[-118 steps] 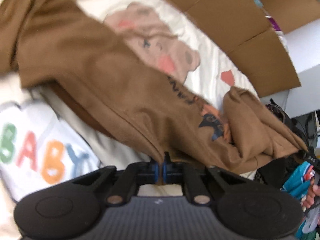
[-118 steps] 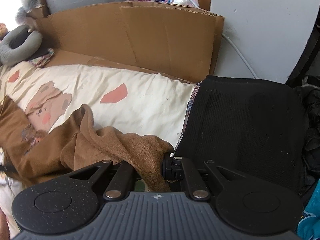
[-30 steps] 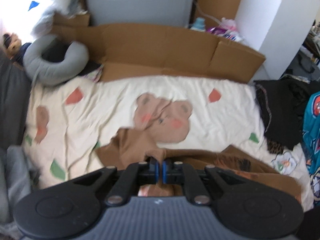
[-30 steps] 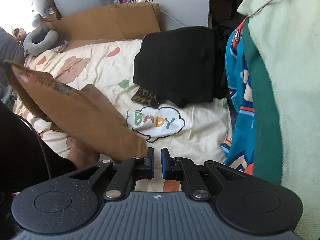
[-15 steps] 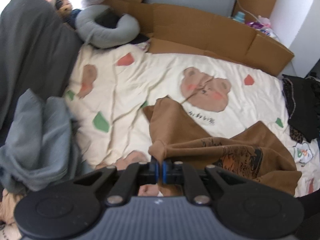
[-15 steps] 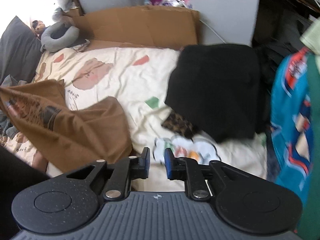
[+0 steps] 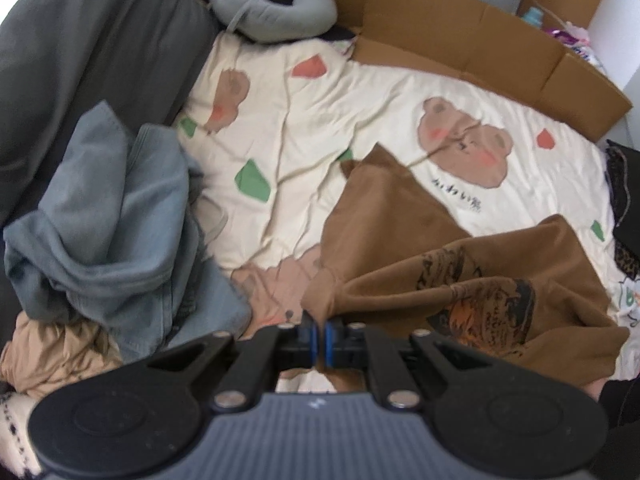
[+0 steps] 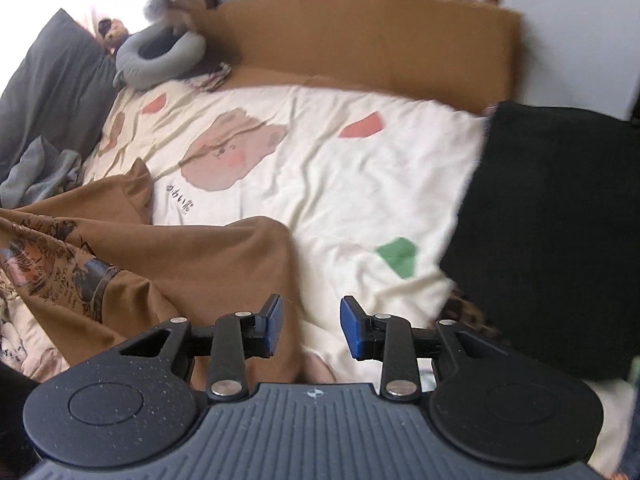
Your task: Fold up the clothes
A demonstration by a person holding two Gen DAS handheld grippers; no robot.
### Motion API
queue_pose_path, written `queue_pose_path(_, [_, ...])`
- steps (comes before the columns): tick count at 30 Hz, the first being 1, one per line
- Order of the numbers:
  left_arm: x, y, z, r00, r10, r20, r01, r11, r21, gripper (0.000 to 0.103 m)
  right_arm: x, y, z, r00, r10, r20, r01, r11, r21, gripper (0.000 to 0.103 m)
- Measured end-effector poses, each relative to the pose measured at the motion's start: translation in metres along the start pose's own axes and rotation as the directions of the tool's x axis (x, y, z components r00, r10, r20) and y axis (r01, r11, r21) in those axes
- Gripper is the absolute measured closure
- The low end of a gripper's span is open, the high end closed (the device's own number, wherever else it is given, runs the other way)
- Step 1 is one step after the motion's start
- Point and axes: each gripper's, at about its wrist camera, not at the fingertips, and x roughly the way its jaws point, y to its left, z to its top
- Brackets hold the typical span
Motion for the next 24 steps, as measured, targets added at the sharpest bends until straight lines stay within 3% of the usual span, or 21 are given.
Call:
queue_pose_path(4, [0.017,0.014,-0.008,0.999,0.008,-0.033,-0.009,0.999,-0.033,0.099,0.043,0.013,0.019,0.999,0.033,-0.022,-0.034,0.999,-0.031,0.056])
queue_pose_path(17, [0.087,0.056,-0.045,0.989,0.01,-0.146,-0.033,0.988,-0.151,0.099,0.154,0.043,0.066,0.991,0.071,-0.113,-0.086,0.988,-0.13,0.055])
queue_pose_path(21, [0.103,0.061,-0.052,0.986,0.005,-0.164,-0.033,0.984,-0.174,0.099,0.172,0.047,0.071,0.989,0.079,-0.125,-0.097,0.985,-0.142,0.042])
queue_pose_path(24, [0.116,0.063,-0.055,0.986,0.004,-0.17,-0.037,0.981,-0.189,0.099,0.183,0.05,0.074,0.988,0.083,-0.133,-0.104,0.982,-0.16,0.04])
